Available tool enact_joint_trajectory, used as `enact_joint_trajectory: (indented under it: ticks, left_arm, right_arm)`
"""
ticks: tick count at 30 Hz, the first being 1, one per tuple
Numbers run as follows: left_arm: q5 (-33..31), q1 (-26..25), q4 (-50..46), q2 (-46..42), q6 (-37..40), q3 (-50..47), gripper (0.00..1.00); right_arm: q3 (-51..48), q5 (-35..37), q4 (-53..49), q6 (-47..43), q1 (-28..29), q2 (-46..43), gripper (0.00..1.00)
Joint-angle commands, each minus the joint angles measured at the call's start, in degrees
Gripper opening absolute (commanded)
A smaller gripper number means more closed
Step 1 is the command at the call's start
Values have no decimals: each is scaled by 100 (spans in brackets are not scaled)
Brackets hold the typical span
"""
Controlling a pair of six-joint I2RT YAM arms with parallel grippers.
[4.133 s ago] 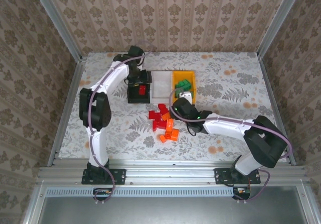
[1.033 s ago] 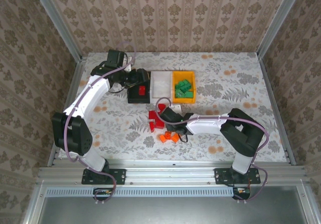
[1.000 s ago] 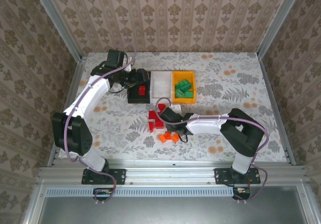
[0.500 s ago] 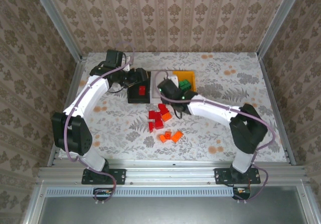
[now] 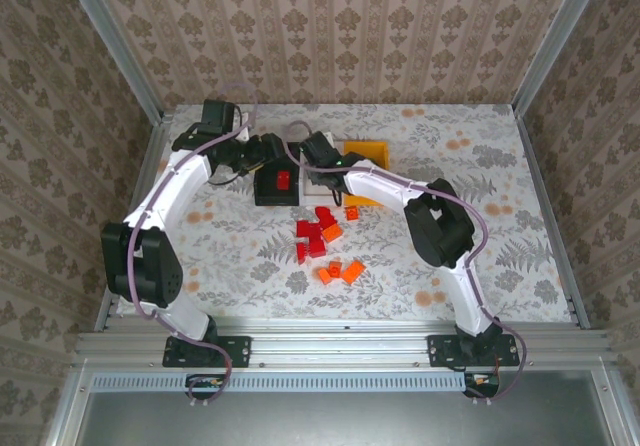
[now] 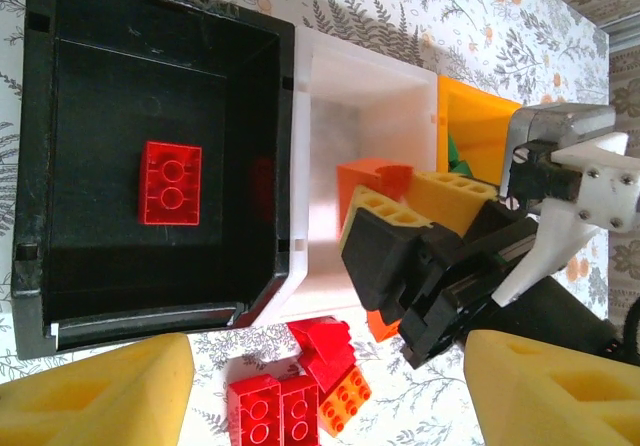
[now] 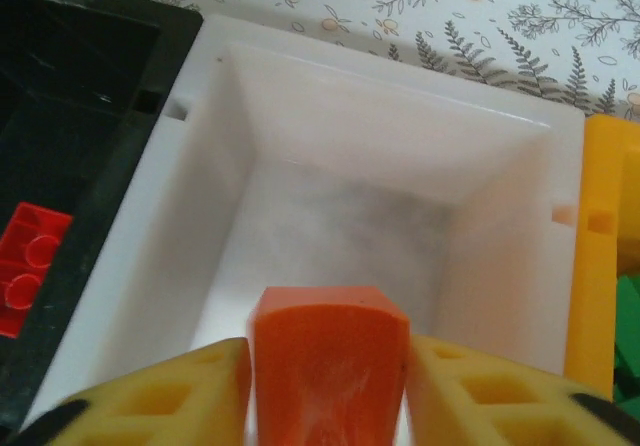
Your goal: Sort the legos into containers by color
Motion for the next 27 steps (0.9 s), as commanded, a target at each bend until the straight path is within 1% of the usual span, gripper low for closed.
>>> enact_joint_trajectory:
  ticks: [1,3,6,10,11,13,15,17,18,19,20,23,27]
  left_arm:
    - [87,7,49,71,-71,-31,74]
    - [89,7,49,79,-71,-34,74]
    - [122,-7,57,91,-96,-34,75]
    - [197,-177,97,47,-157,-69,75]
    - [197,-284,123,36,-175,-93,75]
    - [147,-558,163,44,-194,-144,75]
    - [39,-852,135,99,-226,-168,75]
    - [0,-1106,175,164,-287,-209,75]
    - [12,-1118,201,192,-327,-241,75]
    - [47,-1264,252,226,-363,-277,75]
    - [83,-1311,283,269,-399,-297,75]
    - [172,-1321,269,401,-431,-280,75]
    - [219,-1329,269,458,-455,-270,75]
  right_arm:
    - [245,-117,-350,-166,-20,87,53]
    - [163,-110,-341,-134,-18,-59,55]
    - [-218,-33,-226,-84,6,-505,56]
    - [-1542,-20,-86,245,75,-1735,57]
    - [-2029,-16,-99,458,117,-2122,59]
    - [-2988,20,-148,963,246,-2826,64]
    - [-3851,327,-360,1621,539,-3411,68]
    - [-4605,416,-611,2519,967,-3955,71]
    - [-4881,482,-640,2946,1208,-4151,72]
    - [-5149,448,-668,3405,1446,-4309,73]
    - [-5358,341,-665,3920,1641,-4448,74]
    - [-5623,198,-797,5003,2033,-4577,77]
    - [-5977,-33,-407,5779,2234,-4557,77]
